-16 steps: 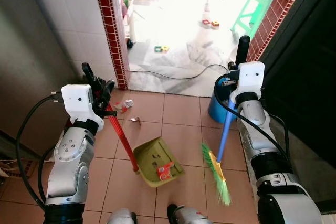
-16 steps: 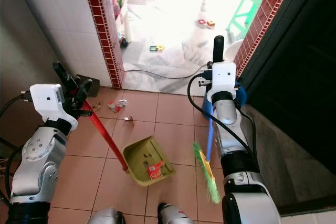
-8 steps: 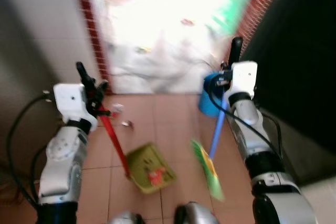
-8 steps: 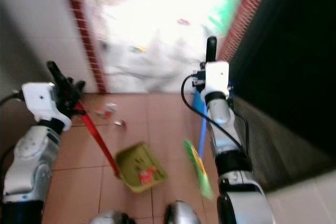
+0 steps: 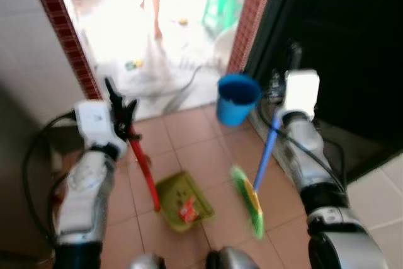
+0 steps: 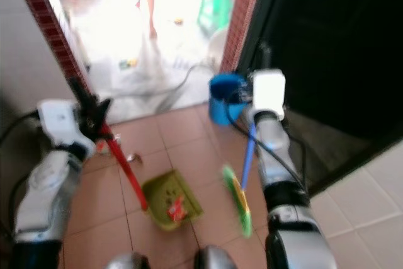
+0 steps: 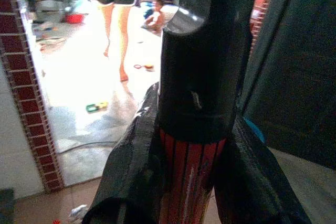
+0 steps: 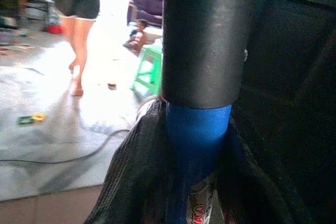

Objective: Sweep floor

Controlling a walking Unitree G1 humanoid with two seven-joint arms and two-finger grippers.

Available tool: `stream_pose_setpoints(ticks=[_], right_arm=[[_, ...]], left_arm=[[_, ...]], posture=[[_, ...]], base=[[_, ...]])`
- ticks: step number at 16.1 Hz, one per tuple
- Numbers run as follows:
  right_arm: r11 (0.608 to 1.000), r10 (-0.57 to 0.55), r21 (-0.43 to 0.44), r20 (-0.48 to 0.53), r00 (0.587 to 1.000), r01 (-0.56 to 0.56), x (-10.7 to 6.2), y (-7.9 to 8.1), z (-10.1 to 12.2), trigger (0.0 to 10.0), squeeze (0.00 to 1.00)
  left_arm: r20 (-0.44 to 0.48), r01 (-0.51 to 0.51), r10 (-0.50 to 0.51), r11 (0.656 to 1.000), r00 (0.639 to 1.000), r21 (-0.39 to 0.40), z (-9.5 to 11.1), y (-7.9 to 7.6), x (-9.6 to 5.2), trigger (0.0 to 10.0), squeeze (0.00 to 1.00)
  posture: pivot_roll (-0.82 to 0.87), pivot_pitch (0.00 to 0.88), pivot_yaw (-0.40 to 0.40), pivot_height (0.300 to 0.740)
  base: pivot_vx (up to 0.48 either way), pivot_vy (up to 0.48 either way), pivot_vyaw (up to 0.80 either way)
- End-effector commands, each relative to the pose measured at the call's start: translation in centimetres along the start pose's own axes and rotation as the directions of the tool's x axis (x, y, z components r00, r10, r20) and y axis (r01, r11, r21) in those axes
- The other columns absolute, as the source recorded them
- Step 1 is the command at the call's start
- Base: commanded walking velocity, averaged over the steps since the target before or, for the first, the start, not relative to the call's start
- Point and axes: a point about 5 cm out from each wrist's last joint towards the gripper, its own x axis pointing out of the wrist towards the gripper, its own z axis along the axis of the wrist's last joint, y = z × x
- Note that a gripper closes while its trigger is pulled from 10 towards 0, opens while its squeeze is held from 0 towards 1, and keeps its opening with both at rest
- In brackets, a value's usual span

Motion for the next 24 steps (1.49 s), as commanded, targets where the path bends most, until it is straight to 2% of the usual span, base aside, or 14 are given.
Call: stream_pose_setpoints(ticks=[1, 8, 12, 15, 19, 24], right_arm=[[1.0, 0.018, -0.021, 0.055, 0.998, -0.017, 0.6, 0.3, 1.4, 10.0, 0.0], [0.997, 0.073, 0.008, 0.05, 0.996, -0.074, 0.3, 1.3, 1.2, 10.0, 0.0], [0.98, 0.172, 0.093, 0.065, 0.983, -0.178, 0.0, 2.7, 1.5, 10.0, 0.0], [0.966, 0.221, 0.116, 0.092, 0.971, -0.231, -0.2, 3.4, 1.9, 10.0, 0.0], [0.958, 0.247, 0.128, 0.09, 0.965, -0.257, -0.4, 3.5, 1.8, 10.0, 0.0], [0.954, 0.258, 0.137, 0.078, 0.963, -0.266, -0.5, 3.7, 1.6, 10.0, 0.0]], left_arm=[[0.064, 0.015, -0.014, 1.0, 0.998, -0.016, 1.4, -0.3, 0.2, 10.0, 0.0], [0.062, 0.017, -0.016, 1.0, 0.998, -0.01, 1.4, -0.4, 0.2, 10.0, 0.0], [0.06, 0.015, -0.015, 1.0, 0.998, -0.002, 1.3, -0.5, 0.2, 10.0, 0.0], [0.069, -0.003, 0.003, 1.0, 0.998, 0.011, 1.4, -0.3, 0.2, 10.0, 0.0], [0.066, -0.011, 0.01, 1.0, 0.998, 0.023, 1.3, -0.3, 0.3, 10.0, 0.0], [0.067, -0.032, 0.028, 0.998, 0.997, 0.051, 1.3, 0.0, 0.4, 10.0, 0.0]], posture=[[-0.05, 0.075, -0.034, 0.74], [-0.05, 0.071, -0.033, 0.74], [-0.05, 0.069, -0.033, 0.74], [-0.05, 0.069, -0.034, 0.74], [-0.05, 0.061, -0.033, 0.74], [-0.05, 0.057, -0.033, 0.74]], base=[[0.0, 0.371, -0.5], [0.0, 0.365, -0.19], [0.0, 0.0, 0.0], [0.0, 0.0, 0.17], [0.0, 0.0, 0.7], [0.0, 0.0, 0.0]])
